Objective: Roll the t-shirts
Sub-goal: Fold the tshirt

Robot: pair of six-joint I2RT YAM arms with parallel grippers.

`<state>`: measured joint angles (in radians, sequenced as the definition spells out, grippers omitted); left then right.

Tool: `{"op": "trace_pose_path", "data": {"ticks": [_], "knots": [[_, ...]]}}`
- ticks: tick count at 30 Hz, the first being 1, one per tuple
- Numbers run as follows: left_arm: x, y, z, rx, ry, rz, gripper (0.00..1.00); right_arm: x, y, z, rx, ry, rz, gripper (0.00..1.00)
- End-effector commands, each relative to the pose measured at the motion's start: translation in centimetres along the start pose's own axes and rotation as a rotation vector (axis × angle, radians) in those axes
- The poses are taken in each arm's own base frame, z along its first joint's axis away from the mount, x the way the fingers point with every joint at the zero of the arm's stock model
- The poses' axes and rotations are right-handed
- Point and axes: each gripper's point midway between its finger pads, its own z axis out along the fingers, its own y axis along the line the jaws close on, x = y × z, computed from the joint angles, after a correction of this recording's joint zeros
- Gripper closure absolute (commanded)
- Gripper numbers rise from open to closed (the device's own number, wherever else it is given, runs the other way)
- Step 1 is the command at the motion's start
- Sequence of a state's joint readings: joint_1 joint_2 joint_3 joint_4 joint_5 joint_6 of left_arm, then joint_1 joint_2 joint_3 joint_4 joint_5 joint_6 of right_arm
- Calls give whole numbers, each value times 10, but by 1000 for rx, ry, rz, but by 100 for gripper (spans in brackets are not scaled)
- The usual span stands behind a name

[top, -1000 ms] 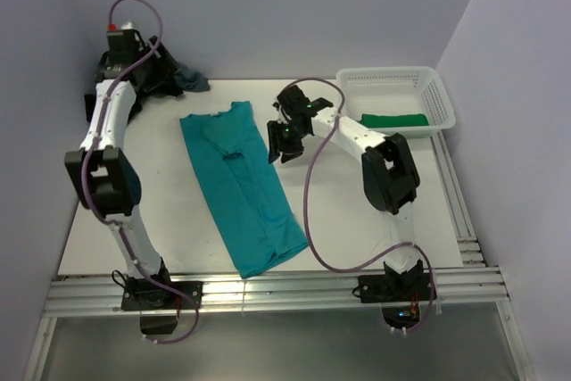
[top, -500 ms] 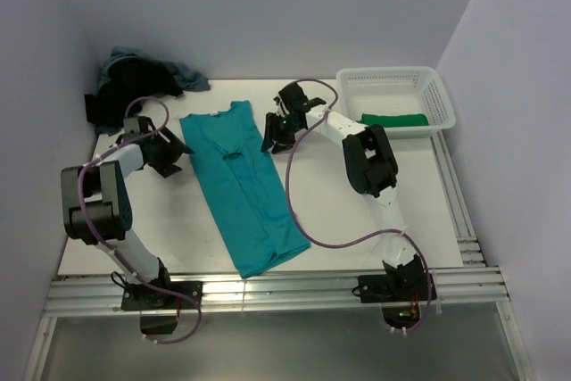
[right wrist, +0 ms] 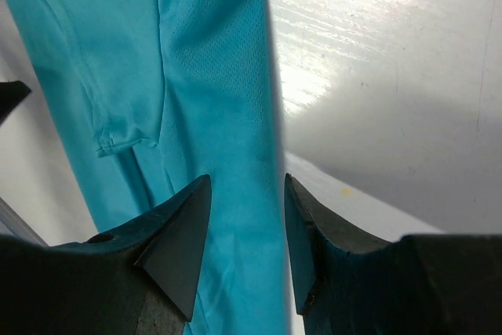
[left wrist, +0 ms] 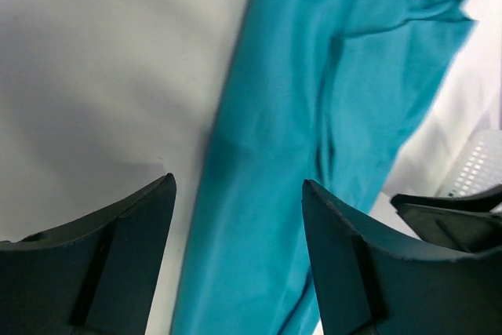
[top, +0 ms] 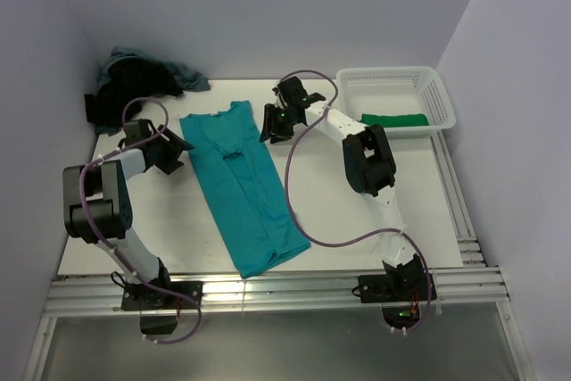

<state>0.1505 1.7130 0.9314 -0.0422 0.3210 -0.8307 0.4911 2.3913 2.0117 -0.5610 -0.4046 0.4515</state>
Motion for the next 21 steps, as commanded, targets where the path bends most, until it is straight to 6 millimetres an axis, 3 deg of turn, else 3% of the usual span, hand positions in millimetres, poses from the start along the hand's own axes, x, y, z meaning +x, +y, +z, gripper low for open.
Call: {"op": "trace_pose_path", "data": {"ticks": [1, 13, 17, 20, 21], "knots": [[-4, -6, 11, 19, -1, -7, 29, -3, 2, 9, -7, -9, -2, 51], [-12, -10, 50, -4, 21, 5, 43, 6, 3, 27, 4, 19, 22, 54], [-10, -8, 63, -41, 43, 26, 48, 9, 7, 30, 4, 23, 26, 62], [-6, -6, 73, -48, 62, 29, 59, 9, 6, 31, 21, 11, 38, 76], [-6, -7, 76, -46, 62, 30, 69, 7, 4, 30, 34, 1, 44, 84]]}}
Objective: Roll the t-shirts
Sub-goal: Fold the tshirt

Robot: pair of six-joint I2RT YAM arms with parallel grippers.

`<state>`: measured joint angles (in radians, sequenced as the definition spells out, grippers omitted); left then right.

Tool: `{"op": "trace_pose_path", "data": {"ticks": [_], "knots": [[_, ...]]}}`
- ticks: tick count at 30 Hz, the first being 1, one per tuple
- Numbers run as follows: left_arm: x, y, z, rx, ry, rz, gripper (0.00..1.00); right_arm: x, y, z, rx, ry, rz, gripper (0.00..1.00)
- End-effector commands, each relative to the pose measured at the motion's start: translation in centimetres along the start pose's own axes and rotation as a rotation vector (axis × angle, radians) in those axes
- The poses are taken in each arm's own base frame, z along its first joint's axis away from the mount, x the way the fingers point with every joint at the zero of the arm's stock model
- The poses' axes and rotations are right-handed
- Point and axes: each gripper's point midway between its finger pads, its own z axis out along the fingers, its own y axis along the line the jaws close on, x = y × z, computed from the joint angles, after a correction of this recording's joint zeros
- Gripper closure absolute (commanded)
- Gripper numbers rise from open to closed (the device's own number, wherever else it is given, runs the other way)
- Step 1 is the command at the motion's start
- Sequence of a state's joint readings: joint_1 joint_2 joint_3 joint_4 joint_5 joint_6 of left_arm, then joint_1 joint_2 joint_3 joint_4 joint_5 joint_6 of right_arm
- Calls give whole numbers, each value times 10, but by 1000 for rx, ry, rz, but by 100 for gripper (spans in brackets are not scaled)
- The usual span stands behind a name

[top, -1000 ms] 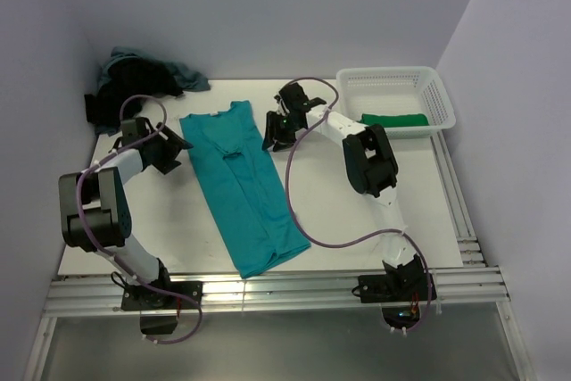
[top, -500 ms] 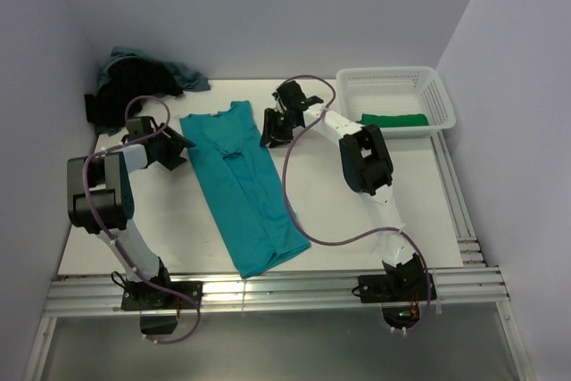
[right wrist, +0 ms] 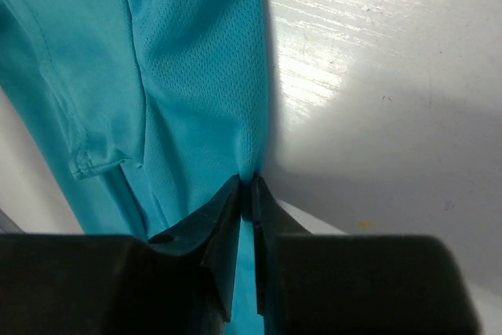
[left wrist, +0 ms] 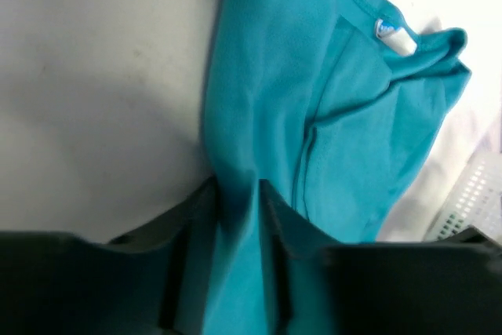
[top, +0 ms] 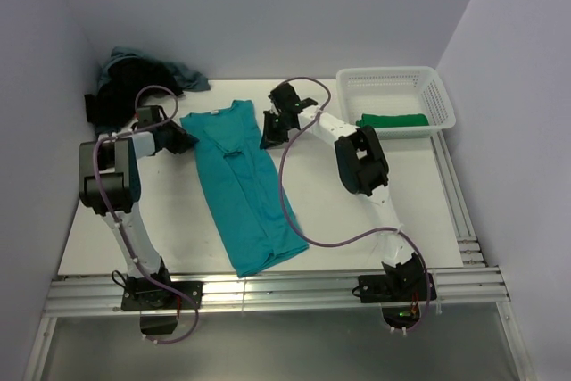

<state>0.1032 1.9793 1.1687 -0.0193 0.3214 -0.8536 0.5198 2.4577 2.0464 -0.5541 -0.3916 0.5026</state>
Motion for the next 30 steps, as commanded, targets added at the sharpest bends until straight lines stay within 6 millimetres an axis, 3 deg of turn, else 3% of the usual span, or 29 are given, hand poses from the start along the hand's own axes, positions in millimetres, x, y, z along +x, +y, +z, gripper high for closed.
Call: {"op": "trace_pose_path", "data": {"ticks": [1, 4, 7, 13, 14, 16, 18, 22, 30], "knots": [[8, 15, 15, -56, 30, 18, 73, -6, 1, 3, 32, -36, 18, 88], [4, 10, 23, -40, 30, 20, 86, -11, -7, -1, 63, -62, 62, 100], [4, -1, 33, -21, 43, 50, 92, -9, -21, -10, 92, -86, 136, 100], [12, -46, 54, 57, 87, 169, 94, -6, -44, -32, 137, -134, 200, 100], [27, -61, 60, 74, 111, 213, 94, -5, -45, -34, 139, -143, 200, 100], [40, -67, 70, 71, 136, 248, 93, -2, -46, -40, 143, -156, 209, 100], [41, -80, 74, 81, 139, 267, 93, -5, -48, -41, 159, -165, 213, 100], [42, -87, 89, 92, 148, 256, 93, -24, -53, -32, 183, -165, 222, 100], [7, -121, 110, 124, 94, 277, 90, -65, -76, -30, 212, -221, 295, 100]]}}
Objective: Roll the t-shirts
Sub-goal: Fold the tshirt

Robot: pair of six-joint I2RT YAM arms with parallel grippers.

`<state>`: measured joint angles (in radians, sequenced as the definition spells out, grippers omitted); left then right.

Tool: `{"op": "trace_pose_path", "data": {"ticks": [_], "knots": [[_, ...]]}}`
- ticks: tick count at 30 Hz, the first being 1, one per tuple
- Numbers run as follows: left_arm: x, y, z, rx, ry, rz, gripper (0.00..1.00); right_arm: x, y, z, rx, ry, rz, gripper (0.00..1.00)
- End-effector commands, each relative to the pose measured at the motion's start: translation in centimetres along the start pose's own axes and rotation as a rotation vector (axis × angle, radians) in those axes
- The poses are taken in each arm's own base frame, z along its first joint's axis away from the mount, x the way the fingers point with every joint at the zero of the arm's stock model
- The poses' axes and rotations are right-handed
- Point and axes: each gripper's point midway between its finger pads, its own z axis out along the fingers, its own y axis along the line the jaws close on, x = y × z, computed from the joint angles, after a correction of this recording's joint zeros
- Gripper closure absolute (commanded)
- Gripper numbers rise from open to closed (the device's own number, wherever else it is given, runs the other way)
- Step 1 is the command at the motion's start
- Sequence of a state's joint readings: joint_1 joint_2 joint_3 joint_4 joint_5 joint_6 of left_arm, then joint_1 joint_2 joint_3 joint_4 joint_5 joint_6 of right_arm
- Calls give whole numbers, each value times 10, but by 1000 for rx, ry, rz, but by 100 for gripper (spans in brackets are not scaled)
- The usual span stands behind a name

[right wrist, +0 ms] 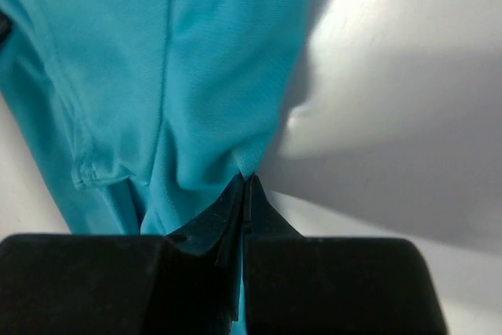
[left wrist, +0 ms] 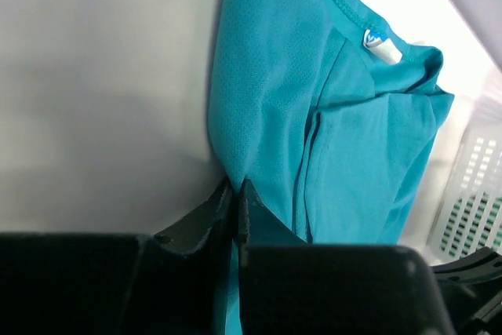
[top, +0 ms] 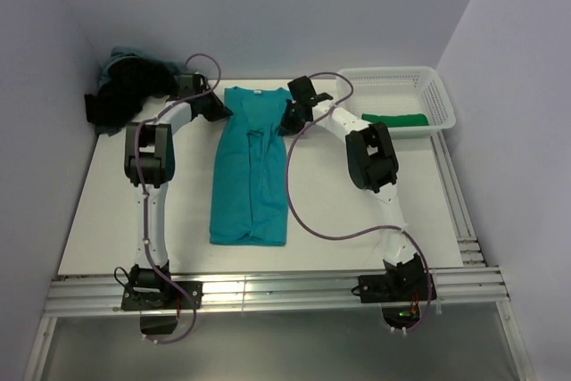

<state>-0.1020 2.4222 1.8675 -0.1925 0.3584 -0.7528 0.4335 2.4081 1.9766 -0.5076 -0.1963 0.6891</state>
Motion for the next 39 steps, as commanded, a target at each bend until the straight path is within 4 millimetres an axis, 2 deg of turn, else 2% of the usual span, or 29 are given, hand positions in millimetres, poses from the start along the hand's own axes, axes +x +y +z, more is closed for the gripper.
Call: {"op": "trace_pose_path", "data": {"ticks": [1, 2, 4, 5, 7, 9, 11, 12, 13, 16, 17, 18, 20, 21, 22, 23, 24, 26, 27, 29, 30, 32, 33, 34, 36, 39], "knots": [[-21, 3, 7, -20, -20, 0, 89, -32, -10, 1, 30, -48, 52, 100], [-24, 2, 8, -13, -24, -8, 85, -32, -12, 2, 31, -40, 59, 97], [-32, -1, 9, 14, -30, -26, 75, -41, -11, -2, 20, -52, 65, 84], [-34, -2, 9, 24, -28, -31, 57, -44, -9, -4, 15, -60, 63, 67], [-35, -8, 3, 52, -10, -33, 38, -50, -6, -15, 10, -80, 50, 60], [-35, -12, -5, 65, -10, -26, 36, -54, -3, -28, 1, -99, 37, 58], [-36, -20, -24, 72, -25, -8, 33, -57, -2, -37, 3, -114, 33, 57], [-43, -33, -41, 90, -48, 7, 33, -59, 0, -46, -3, -125, 30, 57], [-35, -29, -47, 82, -33, 1, 33, -60, 1, -50, -6, -129, 28, 57], [-31, -37, -77, 68, -27, 29, 34, -56, 7, -69, -24, -117, 16, 57], [-30, -36, -85, 52, -28, 37, 34, -49, 8, -74, -27, -99, 9, 57], [-30, -45, -106, 44, -33, 61, 34, -43, 7, -86, -26, -93, -5, 58], [-13, -38, -122, 19, -11, 64, 35, -27, 6, -97, -15, -64, -33, 61], [0, -37, -139, 12, 0, 69, 36, -15, 4, -109, -14, -49, -66, 63], [8, -37, -148, 9, 10, 69, 36, -4, 4, -114, -11, -30, -86, 65], [19, -34, -155, -1, 32, 63, 37, 5, 7, -128, -19, -22, -107, 67], [36, -28, -168, -18, 52, 63, 38, 32, 1, -125, -7, 39, -147, 67], [68, -20, -179, -57, 106, 59, 38, 62, -4, -130, 1, 102, -190, 67], [89, -12, -191, -75, 131, 46, 38, 91, -6, -132, 6, 160, -238, 65], [118, -7, -201, -92, 177, 35, 38, 123, -10, -137, 12, 233, -273, 62], [139, 0, -211, -106, 206, 18, 38, 150, -10, -141, 6, 279, -317, 61], [160, 8, -221, -134, 239, 0, 37, 169, -6, -150, -7, 278, -358, 60], [175, 13, -228, -147, 257, -3, 37, 185, -13, -148, 7, 310, -367, 60], [182, 17, -230, -161, 263, -5, 37, 200, -11, -149, 9, 329, -386, 59], [203, 29, -236, -196, 301, -19, 38, 217, -19, -146, 30, 364, -383, 59], [221, 40, -238, -211, 332, -48, 38, 230, -22, -143, 43, 376, -394, 59]]}}
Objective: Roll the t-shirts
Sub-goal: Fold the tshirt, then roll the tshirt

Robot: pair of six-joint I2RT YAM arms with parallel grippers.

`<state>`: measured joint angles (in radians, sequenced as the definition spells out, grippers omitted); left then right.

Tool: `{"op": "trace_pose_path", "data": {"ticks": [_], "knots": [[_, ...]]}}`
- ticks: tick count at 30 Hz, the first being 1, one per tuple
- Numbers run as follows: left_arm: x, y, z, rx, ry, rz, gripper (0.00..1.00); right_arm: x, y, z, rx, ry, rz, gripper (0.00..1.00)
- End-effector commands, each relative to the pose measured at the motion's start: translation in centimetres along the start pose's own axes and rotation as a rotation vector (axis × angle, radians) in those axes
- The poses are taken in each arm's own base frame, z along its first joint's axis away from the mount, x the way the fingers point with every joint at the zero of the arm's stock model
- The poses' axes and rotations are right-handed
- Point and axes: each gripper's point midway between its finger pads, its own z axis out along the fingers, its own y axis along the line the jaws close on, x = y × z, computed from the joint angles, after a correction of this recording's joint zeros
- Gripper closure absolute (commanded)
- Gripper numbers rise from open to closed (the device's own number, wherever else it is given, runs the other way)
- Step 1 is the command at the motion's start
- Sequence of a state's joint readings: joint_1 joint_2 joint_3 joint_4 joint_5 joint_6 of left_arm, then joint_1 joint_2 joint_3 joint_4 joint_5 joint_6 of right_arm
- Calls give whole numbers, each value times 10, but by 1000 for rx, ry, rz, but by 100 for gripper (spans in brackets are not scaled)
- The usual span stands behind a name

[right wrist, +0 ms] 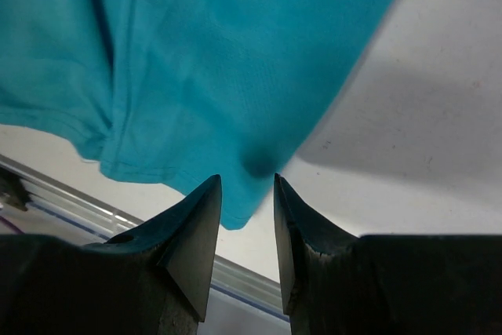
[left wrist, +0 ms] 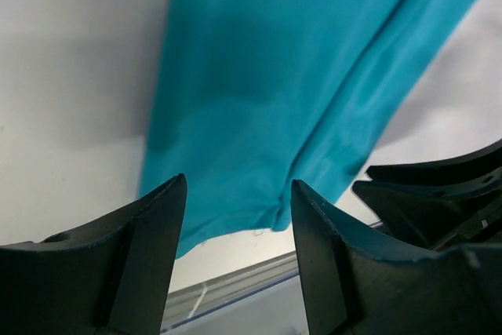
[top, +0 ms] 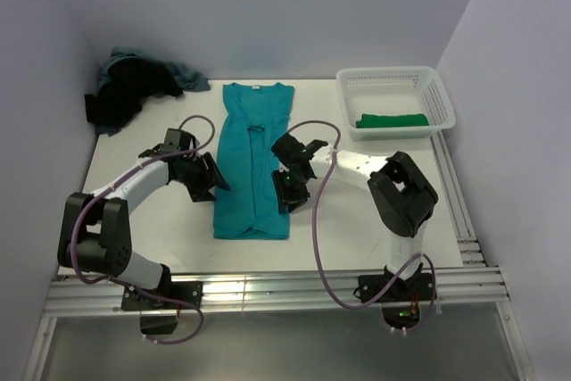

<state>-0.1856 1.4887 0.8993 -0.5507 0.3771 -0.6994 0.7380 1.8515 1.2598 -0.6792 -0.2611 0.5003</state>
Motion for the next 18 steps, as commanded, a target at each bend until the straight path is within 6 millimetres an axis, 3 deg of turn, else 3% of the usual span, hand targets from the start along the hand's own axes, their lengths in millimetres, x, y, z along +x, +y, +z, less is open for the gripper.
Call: {"op": "trace_pose_path", "data": {"ticks": [1, 8, 12, 18], "knots": [[17, 2, -2, 0, 9, -23, 39, -5, 5, -11, -7, -56, -10, 59], [58, 7, 14, -54, 114, 1, 42, 16, 10, 0, 47, -18, -35, 61], [77, 16, 23, -111, 176, 9, 45, 37, -5, 13, 99, 42, -23, 63], [92, 34, 17, -193, 236, 27, 47, 58, -24, 14, 136, 64, -5, 70]]}}
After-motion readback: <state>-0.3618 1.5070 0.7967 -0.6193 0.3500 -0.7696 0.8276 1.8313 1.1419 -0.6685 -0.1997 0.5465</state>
